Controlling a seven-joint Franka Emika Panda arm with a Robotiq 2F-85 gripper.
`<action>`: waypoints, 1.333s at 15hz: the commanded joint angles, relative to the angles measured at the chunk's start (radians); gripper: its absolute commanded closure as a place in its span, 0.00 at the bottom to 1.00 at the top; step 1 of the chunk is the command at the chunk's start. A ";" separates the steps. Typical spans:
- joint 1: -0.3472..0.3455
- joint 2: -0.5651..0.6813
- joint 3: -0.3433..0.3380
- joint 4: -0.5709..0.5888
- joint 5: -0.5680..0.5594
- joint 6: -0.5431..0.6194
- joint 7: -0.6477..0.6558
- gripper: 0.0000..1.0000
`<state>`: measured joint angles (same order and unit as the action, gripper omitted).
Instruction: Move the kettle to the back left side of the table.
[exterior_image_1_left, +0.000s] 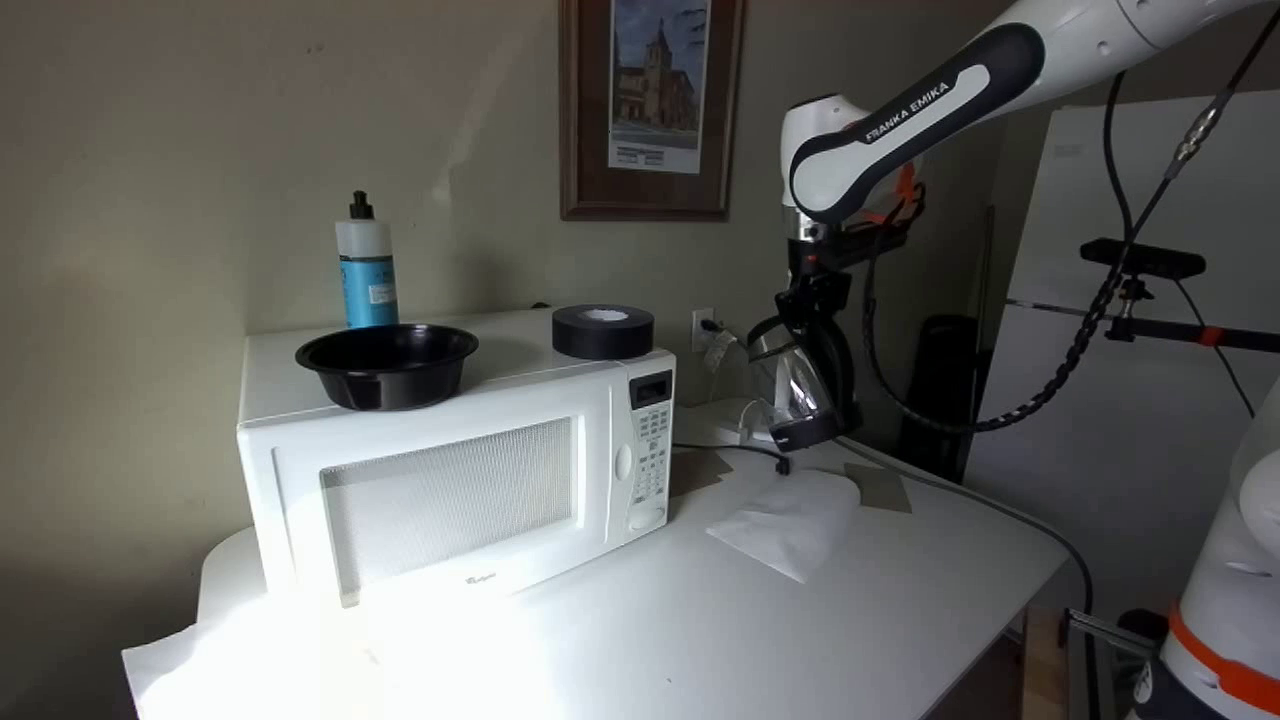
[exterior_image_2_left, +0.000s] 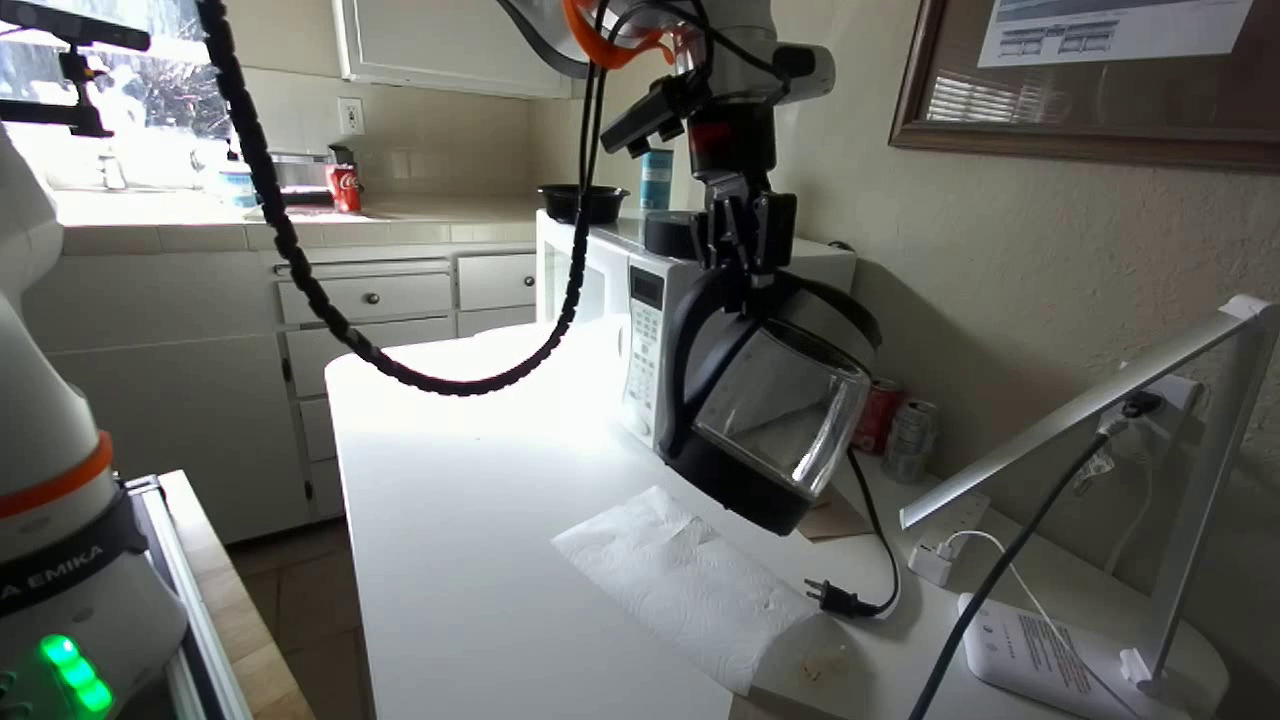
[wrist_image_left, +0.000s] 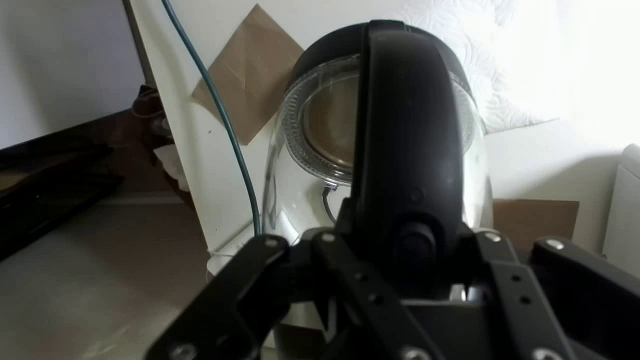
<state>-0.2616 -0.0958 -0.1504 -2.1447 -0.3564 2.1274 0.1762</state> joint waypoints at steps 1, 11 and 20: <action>0.017 0.022 -0.016 0.026 -0.006 0.000 -0.003 0.62; 0.026 0.085 -0.017 0.036 0.016 0.097 0.029 0.87; 0.064 0.254 -0.038 0.120 -0.016 0.442 0.116 0.87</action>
<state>-0.2311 0.1202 -0.1644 -2.0975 -0.3486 2.5149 0.2608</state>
